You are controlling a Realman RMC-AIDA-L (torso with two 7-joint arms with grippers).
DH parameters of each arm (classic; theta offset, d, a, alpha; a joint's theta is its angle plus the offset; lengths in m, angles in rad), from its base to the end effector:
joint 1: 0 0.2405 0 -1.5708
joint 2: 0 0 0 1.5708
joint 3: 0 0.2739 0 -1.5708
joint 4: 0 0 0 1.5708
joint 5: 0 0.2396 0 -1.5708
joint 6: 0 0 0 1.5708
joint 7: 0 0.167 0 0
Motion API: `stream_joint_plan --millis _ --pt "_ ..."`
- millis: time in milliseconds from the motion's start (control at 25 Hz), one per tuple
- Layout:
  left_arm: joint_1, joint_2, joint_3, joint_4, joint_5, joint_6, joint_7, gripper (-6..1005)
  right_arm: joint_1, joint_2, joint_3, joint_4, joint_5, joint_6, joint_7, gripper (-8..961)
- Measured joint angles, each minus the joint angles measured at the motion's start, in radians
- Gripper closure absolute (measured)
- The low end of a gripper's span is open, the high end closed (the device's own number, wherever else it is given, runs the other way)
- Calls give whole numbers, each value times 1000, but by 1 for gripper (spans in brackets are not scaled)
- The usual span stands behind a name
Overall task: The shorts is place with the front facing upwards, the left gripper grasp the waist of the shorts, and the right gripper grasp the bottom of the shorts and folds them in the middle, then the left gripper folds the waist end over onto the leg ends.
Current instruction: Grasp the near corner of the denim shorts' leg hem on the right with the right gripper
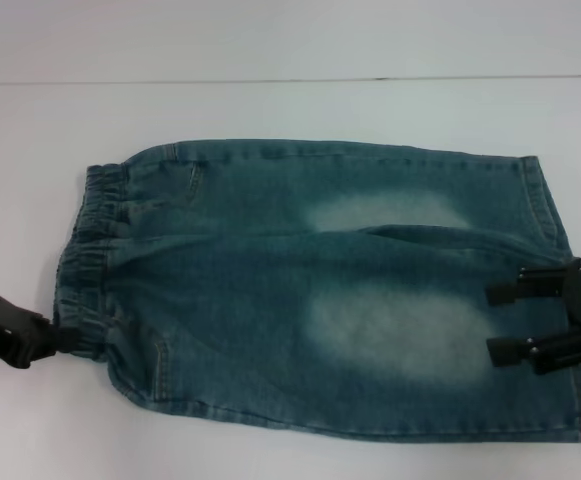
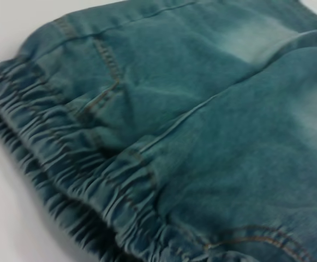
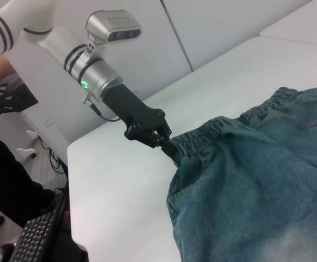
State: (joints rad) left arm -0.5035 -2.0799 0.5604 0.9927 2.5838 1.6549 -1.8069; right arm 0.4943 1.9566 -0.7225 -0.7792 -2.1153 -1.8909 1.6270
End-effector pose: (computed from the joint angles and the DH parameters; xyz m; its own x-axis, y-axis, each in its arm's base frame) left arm -0.3500 0.3458 0.0311 0.7033 0.7039 0.0992 0.7015 -0.6646 -0.2573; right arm 0.2963 0.3301 0.0333 0.8010 -0.5016 -0.3268 -0.4993 -0.8609 0.0977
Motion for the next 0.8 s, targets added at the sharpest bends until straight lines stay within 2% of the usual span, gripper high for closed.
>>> stream_joint_plan --millis 200,400,800 --pt "-32 4 -3 3 -2 74 -28 967 25 -15 0 -7 -10 -10 71 5" --pt "-65 6 -4 11 -2 110 -56 969 71 -37 8 -41 -114 -16 171 5" --pt "-101 15 0 10 -2 107 -93 964 131 -41 -11 -201 -342 -98 296 5"
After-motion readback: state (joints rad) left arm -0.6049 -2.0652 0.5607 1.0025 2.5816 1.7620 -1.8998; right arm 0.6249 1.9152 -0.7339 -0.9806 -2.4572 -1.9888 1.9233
